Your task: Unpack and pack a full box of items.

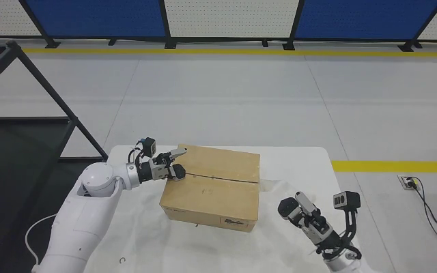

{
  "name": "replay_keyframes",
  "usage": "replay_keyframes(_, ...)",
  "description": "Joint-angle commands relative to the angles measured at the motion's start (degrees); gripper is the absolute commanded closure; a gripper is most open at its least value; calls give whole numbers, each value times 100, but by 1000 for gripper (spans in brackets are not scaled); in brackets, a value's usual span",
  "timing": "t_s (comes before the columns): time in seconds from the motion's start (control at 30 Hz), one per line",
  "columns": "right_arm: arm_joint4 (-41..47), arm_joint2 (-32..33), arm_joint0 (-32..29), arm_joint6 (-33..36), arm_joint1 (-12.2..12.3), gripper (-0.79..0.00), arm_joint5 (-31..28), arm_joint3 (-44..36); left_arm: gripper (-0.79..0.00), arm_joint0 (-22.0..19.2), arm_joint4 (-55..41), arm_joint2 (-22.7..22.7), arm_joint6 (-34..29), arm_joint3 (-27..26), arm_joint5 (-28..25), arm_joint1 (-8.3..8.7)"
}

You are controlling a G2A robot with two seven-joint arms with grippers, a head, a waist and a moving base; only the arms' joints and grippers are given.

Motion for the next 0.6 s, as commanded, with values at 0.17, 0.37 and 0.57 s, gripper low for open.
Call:
replay_keyframes(0.17,-146,-114,42,-40,-8,-785,-354,-140,-785,0,0,0,0,0,0,0)
replay_keyframes(0.37,-1080,-473,329,-225,-13,-785,-37,-461,-785,150,-5,-17,119,-180,3,12)
replay_keyframes(0.57,-1970,-974,825,-439,-40,-785,605,-570,-785,441,-50,-203,166,-488,23,93)
